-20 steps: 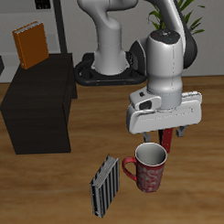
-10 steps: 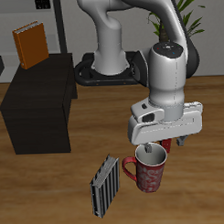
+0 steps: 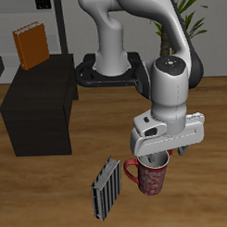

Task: Place the orange book upright on top of the shelf and place the red mug on top of the shelf

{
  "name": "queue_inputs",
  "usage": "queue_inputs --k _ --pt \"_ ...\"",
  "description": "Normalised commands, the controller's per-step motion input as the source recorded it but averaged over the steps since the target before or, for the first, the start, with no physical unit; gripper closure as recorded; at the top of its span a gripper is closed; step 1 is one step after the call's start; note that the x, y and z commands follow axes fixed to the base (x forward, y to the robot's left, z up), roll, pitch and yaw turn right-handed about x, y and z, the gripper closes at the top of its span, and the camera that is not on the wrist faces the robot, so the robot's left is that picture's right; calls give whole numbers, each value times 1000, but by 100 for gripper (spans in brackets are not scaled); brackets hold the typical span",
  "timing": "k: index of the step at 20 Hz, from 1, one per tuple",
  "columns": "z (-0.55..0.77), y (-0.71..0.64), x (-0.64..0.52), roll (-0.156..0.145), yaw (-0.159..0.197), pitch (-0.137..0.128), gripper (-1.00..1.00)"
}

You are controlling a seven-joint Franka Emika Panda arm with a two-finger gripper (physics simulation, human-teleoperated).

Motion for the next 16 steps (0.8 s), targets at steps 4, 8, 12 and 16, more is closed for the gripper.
queue_inputs --k 4,8,12,16 --pt "-229 -69 53 -7 -7 57 100" --pt "-274 -85 21 12 -38 55 100" --pt "-122 -51 2 5 -13 31 100" --pt "257 -55 -163 15 -63 2 100"
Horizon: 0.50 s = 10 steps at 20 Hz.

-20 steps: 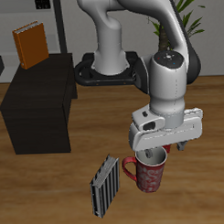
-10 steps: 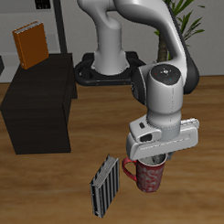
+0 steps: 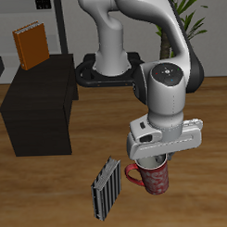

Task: Place the orange book upright on top of the shelf and place the red mug on top of the shelf

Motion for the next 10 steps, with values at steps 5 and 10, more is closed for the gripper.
queue_inputs --k 5,10 --pt "500 -35 -267 -5 -28 -62 100" --pt "725 -100 -334 13 -51 -80 100"
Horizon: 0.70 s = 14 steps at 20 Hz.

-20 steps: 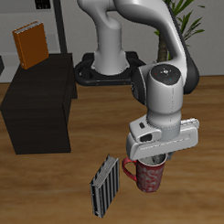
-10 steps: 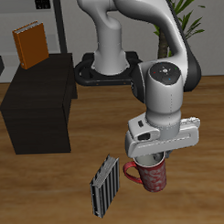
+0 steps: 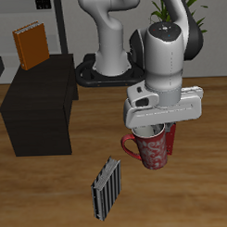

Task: Place the orange book upright on top of the shelf and place the red mug on top of the shelf

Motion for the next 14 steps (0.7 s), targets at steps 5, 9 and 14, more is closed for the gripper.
queue_inputs --k 5,9,14 --pt "635 -227 -384 -12 -38 -96 100" --pt "578 -284 -371 -26 -38 -64 100" --pt "762 -691 -488 -84 -74 -85 100"
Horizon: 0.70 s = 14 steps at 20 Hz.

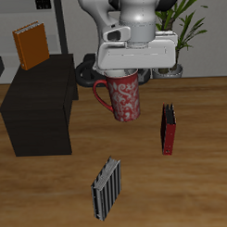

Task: Place the orange book upright on top of the shelf and place the red mug on top of the shelf

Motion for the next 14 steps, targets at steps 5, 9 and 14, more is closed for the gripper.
queue_inputs --k 5,9,14 --pt "305 -434 -264 -68 -58 -31 100" --pt "458 -849 -390 -112 -69 -42 100" --pt "174 -241 -176 -52 -5 -16 100"
